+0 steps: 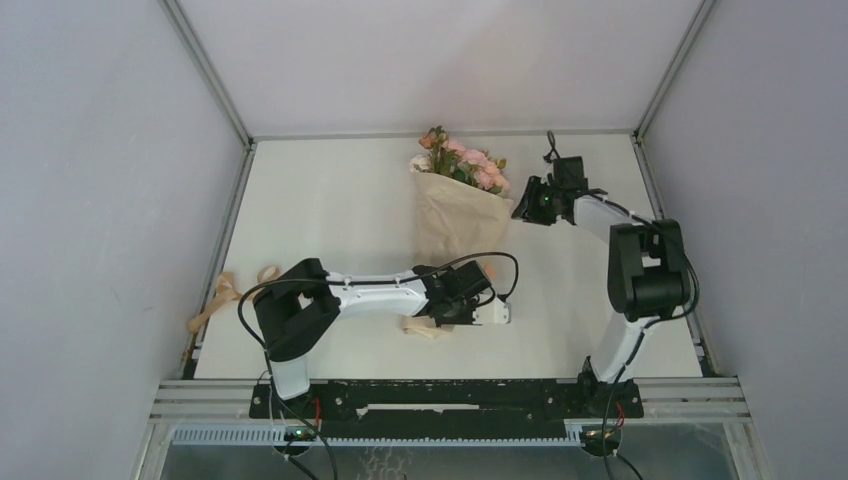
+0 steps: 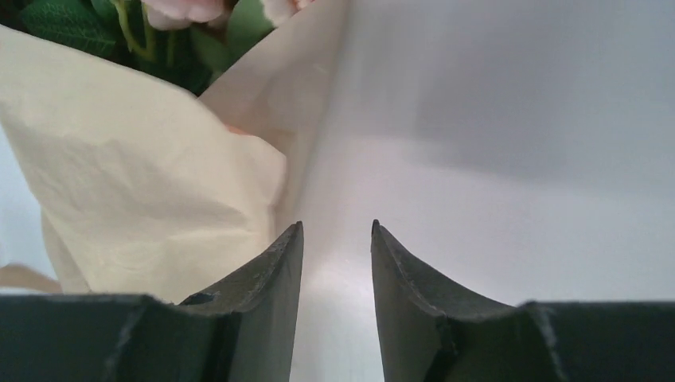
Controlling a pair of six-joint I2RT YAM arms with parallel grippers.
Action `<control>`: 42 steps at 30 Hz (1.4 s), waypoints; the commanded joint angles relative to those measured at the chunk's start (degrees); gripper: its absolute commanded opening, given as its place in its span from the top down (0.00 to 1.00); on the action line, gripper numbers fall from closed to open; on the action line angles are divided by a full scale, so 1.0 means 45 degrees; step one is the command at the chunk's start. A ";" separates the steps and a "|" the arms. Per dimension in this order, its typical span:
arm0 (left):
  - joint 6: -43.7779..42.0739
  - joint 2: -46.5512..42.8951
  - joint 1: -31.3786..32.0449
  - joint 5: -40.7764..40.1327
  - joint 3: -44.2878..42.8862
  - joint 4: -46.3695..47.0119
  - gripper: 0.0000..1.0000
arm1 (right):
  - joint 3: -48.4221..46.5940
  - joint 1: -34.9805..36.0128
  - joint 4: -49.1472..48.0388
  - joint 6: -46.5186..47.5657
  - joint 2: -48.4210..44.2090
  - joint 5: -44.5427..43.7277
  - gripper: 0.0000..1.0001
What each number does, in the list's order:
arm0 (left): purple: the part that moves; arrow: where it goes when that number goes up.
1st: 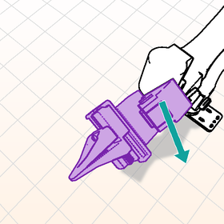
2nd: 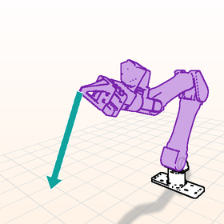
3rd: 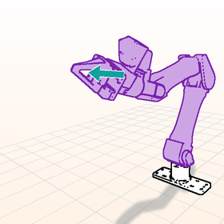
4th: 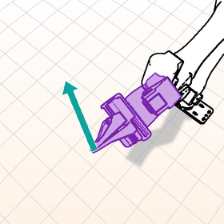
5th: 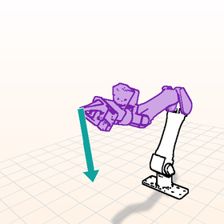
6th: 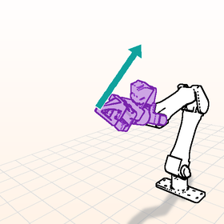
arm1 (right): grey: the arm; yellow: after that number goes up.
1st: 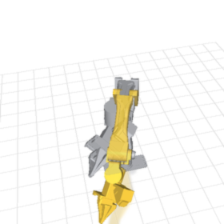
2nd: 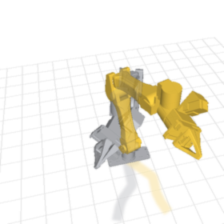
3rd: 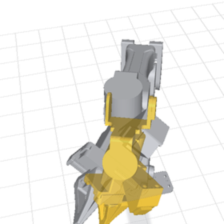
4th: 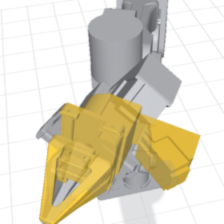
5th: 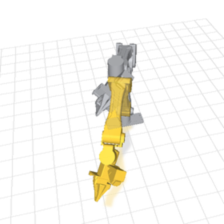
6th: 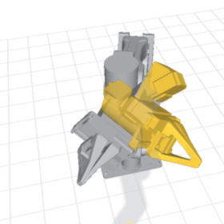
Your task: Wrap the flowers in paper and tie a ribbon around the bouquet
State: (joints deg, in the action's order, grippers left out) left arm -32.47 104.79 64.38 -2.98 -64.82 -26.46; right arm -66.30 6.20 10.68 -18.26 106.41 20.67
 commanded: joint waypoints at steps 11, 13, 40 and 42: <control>0.0042 0.0912 -0.0459 0.1131 0.0302 -0.0411 0.68 | 0.2056 0.2314 0.0043 -0.0824 -0.4325 -0.1146 0.15; 0.0044 0.0926 -0.0459 0.1122 0.0302 -0.0414 0.68 | 0.2983 0.2122 -0.0797 -0.1949 -0.4197 -0.1091 0.01; -0.0183 0.0580 -0.0476 0.1074 0.0424 -0.0785 0.64 | 0.5556 0.2210 -1.0388 -0.7782 0.1388 0.3303 1.00; -0.0385 0.0116 -0.0636 0.1720 -0.0155 -0.2276 0.57 | 0.5573 0.2128 -1.0393 -0.7716 0.1217 0.3360 1.00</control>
State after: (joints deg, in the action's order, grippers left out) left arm -32.88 104.90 62.50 0.01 -65.25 -26.39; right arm -41.93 15.75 -33.98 -52.01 112.31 34.70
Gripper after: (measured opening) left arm 0.369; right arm 0.013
